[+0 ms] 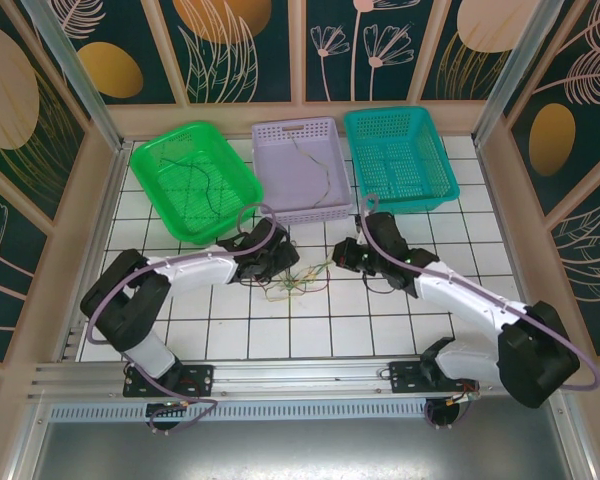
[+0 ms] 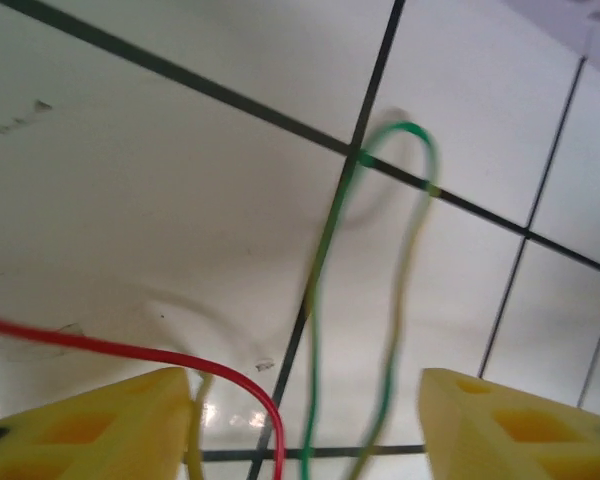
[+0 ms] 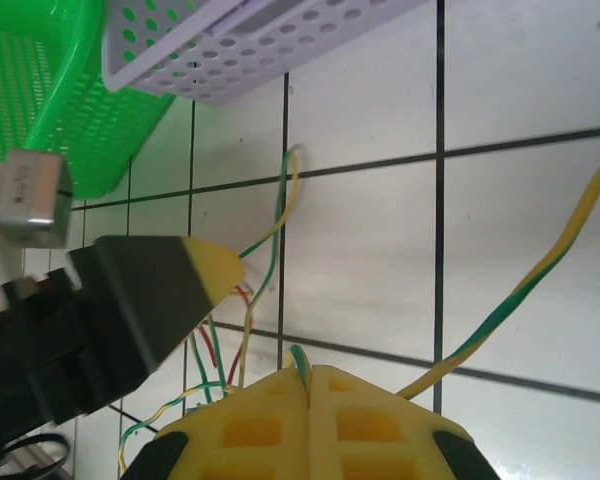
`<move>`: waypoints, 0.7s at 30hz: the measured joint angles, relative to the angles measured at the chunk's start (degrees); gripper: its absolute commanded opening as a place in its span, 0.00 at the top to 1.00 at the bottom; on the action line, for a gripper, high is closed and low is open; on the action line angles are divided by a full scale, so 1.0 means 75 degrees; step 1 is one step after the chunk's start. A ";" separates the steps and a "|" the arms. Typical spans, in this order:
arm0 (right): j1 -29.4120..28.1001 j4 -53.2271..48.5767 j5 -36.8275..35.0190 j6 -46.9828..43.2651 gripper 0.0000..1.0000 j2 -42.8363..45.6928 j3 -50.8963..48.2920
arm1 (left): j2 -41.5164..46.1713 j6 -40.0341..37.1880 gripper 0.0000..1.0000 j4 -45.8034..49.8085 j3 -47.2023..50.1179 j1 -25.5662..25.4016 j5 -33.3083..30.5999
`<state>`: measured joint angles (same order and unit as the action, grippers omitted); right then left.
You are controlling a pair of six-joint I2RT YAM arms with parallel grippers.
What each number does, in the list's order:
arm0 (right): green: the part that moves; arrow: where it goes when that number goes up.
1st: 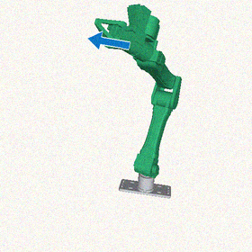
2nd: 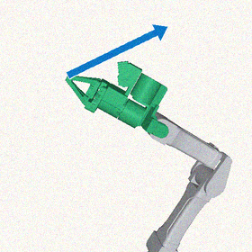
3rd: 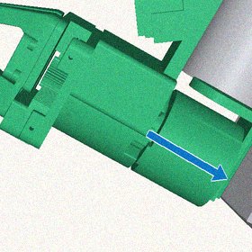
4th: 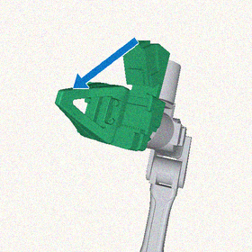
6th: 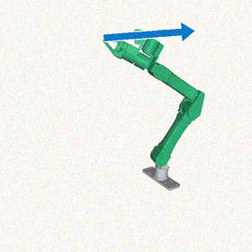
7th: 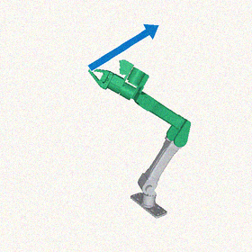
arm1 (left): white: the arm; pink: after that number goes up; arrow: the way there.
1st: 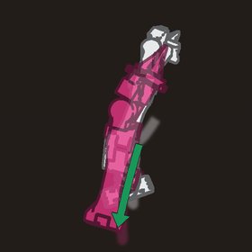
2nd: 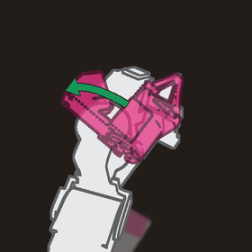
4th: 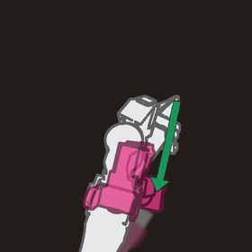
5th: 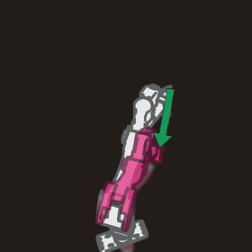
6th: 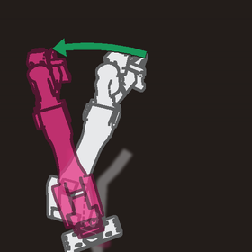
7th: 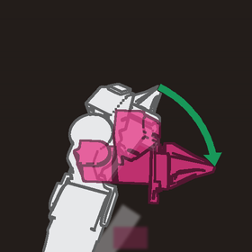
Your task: Untangle the cables
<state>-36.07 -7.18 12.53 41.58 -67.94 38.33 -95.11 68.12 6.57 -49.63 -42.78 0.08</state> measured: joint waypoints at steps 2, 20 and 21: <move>0.0035 -0.0020 0.0073 0.0172 1.00 0.0184 -0.0114 | -0.0140 0.0044 0.65 -0.0163 0.0079 0.0000 0.0111; 0.2294 -0.1536 0.0863 0.0041 1.00 0.1609 -0.0128 | 0.1250 0.0099 1.00 -0.0076 0.0187 -0.0245 -0.0927; 0.2384 -0.1620 0.0921 0.0032 1.00 0.1609 -0.0117 | 0.1311 0.0102 1.00 -0.0073 0.0198 -0.0265 -0.0947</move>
<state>-18.20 -19.33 19.44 41.82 -55.88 37.45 -85.27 68.88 6.02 -48.14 -44.77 -7.03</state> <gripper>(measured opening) 0.051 0.077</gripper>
